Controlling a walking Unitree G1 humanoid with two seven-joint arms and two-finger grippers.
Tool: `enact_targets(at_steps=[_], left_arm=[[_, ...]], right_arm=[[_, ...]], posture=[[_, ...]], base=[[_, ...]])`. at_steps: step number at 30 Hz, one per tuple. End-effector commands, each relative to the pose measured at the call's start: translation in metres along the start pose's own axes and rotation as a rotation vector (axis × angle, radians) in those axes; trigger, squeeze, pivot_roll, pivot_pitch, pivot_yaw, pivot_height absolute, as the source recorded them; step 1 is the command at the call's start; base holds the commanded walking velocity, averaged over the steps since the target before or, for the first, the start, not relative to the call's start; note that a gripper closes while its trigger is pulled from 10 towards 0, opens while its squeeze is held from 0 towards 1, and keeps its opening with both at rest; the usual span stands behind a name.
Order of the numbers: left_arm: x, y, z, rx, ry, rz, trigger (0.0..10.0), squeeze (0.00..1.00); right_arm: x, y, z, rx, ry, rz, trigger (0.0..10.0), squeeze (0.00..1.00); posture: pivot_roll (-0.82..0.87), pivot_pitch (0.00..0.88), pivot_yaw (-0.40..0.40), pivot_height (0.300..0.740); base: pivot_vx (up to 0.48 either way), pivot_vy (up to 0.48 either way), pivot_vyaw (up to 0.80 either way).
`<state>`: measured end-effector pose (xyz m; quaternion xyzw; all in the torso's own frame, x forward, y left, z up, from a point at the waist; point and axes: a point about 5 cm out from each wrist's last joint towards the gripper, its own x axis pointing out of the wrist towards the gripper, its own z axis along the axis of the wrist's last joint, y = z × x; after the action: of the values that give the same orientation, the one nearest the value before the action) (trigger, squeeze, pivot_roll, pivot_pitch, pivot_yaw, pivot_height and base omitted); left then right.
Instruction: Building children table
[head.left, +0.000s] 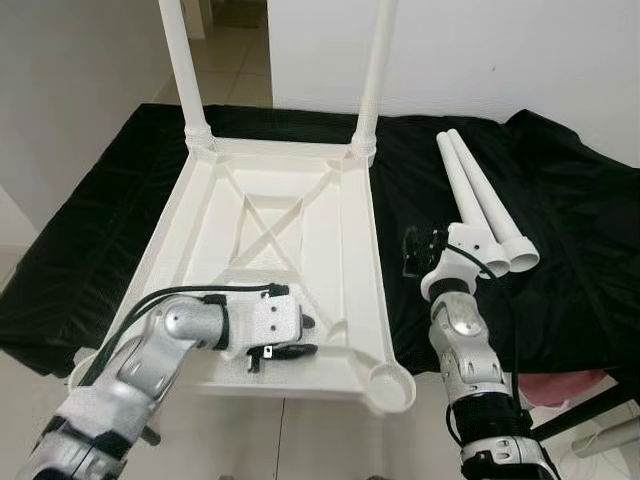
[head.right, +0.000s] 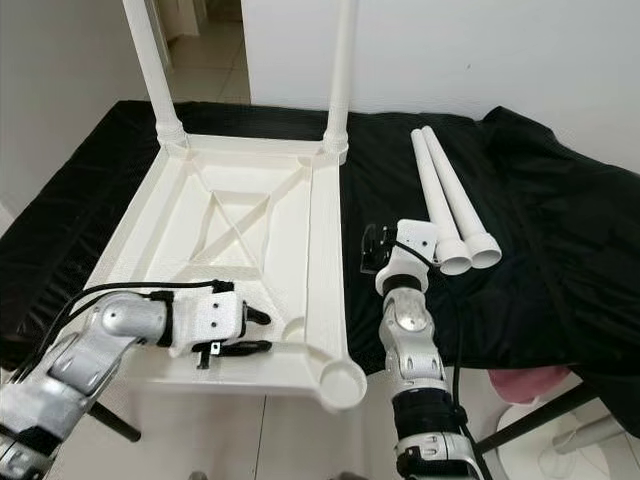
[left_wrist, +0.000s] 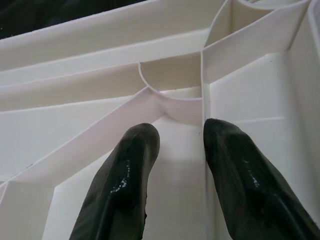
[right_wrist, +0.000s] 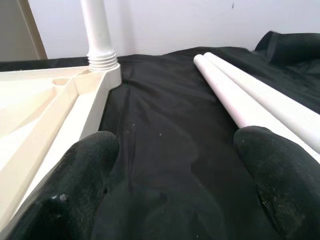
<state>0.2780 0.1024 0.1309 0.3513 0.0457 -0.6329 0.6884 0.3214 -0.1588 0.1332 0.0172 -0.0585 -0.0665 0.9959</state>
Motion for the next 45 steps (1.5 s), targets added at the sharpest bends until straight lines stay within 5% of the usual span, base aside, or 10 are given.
enact_targets(at_steps=[1, 10, 13, 20, 24, 25, 32, 44, 45], left_arm=[[-0.003, 0.023, -0.01, 0.016, 0.068, 0.324, 10.0, 0.0], [0.002, 0.058, -0.008, 0.05, 0.084, 0.472, 10.0, 0.0], [0.008, 0.083, -0.001, 0.02, 0.057, 0.616, 10.0, 0.0], [0.013, 0.087, 0.005, -0.037, -0.018, 0.647, 10.0, 0.0], [0.017, 0.088, 0.014, -0.139, -0.143, 0.64, 10.0, 0.0], [0.018, 0.088, 0.023, -0.256, -0.257, 0.636, 10.0, 0.0], [0.022, 0.088, 0.034, -0.388, -0.401, 0.627, 10.0, 0.0], [0.045, 0.082, 0.052, -0.582, -0.536, 0.585, 10.0, 0.0], [0.049, 0.081, 0.054, -0.617, -0.556, 0.573, 10.0, 0.0]], right_arm=[[-0.002, -0.003, -0.001, -0.005, 0.002, -0.006, 10.0, 0.0], [0.0, -0.012, 0.001, -0.023, -0.009, -0.023, 10.0, 0.0], [0.004, -0.02, 0.005, -0.047, -0.022, -0.031, 10.0, 0.0], [0.006, -0.023, 0.007, -0.062, -0.032, -0.033, 10.0, 0.0], [0.007, -0.026, 0.008, -0.076, -0.034, -0.031, 10.0, 0.0], [0.009, -0.027, 0.008, -0.091, -0.039, -0.025, 10.0, 0.0], [0.013, -0.028, 0.01, -0.13, -0.058, -0.015, 10.0, 0.0], [0.021, -0.035, 0.003, -0.193, -0.025, -0.074, 10.0, 0.0], [0.025, -0.034, 0.004, -0.17, -0.019, -0.096, 10.0, 1.0]], posture=[[-0.02, 0.0, 0.014, 0.74], [-0.04, 0.0, 0.015, 0.74], [-0.06, 0.0, 0.019, 0.74], [-0.08, 0.0, 0.023, 0.74], [-0.08, 0.0, 0.021, 0.74], [-0.07, 0.0, 0.027, 0.74], [-0.06, 0.0, 0.05, 0.74], [-0.11, 0.0, 0.081, 0.74], [-0.11, 0.0, 0.075, 0.74]], base=[[0.0, 0.0, 0.0], [0.0, 0.0, 0.0], [0.0, 0.0, 0.0], [0.0, 0.0, 0.0], [0.0, 0.0, 0.0], [0.0, 0.0, 0.0], [0.0, 0.0, 0.0], [0.0, 0.0, 0.0], [0.0, 0.0, 0.0]])
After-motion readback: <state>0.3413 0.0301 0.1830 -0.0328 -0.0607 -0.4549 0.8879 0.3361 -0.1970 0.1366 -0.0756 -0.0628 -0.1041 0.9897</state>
